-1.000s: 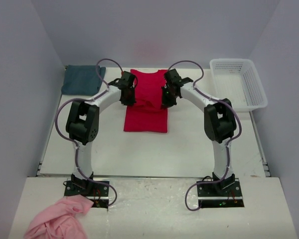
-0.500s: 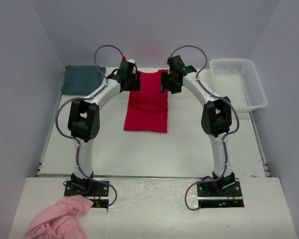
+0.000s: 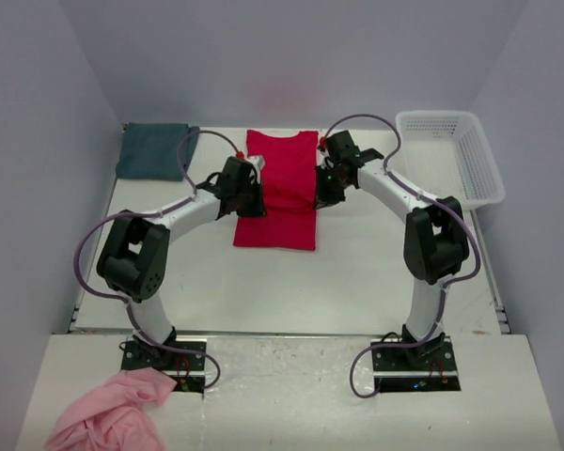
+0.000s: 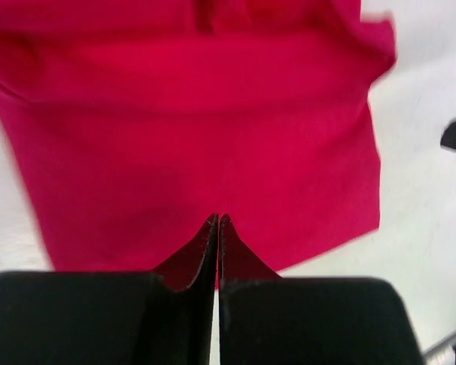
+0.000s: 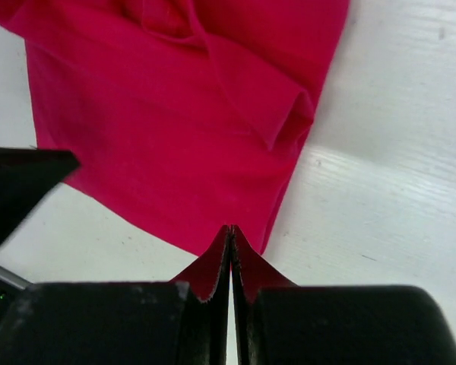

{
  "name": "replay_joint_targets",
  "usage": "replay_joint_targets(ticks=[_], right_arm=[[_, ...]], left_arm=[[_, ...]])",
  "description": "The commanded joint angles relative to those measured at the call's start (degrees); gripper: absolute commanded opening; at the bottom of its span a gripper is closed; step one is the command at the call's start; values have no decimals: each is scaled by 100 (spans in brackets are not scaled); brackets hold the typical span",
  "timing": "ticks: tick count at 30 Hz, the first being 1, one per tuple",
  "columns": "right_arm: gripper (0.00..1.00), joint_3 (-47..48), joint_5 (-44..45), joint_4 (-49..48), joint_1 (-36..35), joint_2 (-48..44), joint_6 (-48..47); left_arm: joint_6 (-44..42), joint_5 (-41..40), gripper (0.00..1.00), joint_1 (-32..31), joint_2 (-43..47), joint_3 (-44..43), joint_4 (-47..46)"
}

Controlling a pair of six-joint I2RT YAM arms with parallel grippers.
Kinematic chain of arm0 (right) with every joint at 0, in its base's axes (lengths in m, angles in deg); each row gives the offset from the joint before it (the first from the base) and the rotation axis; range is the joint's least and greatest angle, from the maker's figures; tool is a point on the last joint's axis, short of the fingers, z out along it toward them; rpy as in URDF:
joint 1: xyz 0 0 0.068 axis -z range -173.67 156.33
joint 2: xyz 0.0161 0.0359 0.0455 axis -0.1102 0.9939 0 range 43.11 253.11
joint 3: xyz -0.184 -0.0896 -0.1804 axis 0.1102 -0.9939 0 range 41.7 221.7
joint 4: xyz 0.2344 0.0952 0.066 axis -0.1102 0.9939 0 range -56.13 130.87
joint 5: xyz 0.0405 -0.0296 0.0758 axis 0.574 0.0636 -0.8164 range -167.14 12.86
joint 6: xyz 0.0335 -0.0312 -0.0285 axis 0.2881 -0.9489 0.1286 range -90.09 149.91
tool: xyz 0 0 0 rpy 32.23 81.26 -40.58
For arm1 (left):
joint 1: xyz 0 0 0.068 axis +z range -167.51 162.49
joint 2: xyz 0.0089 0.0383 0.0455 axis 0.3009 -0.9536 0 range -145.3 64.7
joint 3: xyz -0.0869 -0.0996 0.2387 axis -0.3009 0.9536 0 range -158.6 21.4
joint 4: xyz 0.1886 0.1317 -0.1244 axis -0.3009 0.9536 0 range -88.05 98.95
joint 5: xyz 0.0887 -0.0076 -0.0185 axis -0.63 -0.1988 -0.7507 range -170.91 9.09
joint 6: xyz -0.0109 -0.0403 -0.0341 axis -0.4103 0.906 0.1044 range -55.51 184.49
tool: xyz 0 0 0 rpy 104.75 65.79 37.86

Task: Fold and stack the t-shirts
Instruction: Fold the folded rectangular tshirt in 1/3 of the way

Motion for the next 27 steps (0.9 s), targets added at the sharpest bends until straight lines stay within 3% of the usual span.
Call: replay_joint_targets(ticks=[1,17,27], right_arm=[[0,-100,-390,-311,-204,93,37],[0,647,-496,-30,-433,1111,204],[0,700,-408,-3,-521,1253,257]], left_arm=[[182,516,0,-301,0,330,-566],[287,331,0,-584,-308,1077,-812],[533,445,0,-680,-167,1693,-1050]])
